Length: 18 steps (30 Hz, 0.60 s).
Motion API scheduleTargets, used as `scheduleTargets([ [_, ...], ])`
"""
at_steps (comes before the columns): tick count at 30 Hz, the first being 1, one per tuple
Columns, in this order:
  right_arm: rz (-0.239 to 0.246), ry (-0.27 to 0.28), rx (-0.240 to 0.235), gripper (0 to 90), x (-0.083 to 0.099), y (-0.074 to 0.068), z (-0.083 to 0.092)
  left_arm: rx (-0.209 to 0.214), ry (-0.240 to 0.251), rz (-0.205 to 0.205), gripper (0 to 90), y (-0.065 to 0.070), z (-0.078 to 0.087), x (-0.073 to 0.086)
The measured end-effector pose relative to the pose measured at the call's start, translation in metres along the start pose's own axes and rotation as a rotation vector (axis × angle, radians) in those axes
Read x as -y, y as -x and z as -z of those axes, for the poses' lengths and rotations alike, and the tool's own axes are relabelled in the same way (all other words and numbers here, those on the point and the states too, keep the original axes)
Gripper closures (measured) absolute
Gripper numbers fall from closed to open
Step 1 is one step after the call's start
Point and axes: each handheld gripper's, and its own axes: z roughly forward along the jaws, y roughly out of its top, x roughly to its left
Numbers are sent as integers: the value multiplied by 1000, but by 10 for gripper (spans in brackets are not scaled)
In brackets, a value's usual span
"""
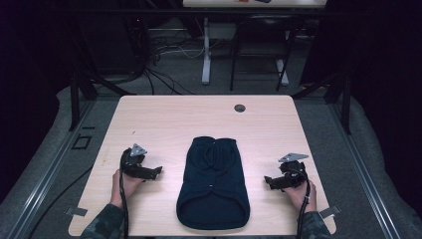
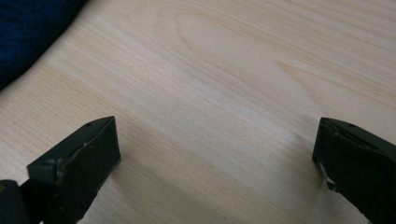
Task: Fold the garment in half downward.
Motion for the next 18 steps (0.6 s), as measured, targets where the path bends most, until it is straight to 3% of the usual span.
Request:
scheduleTargets([
  [6,1,56,-7,29,4,2,-1,0,0,0,0,0,0,0],
  [18,-13,36,10,40,0,2,-2,-9,1,15,0,-1,0,0],
])
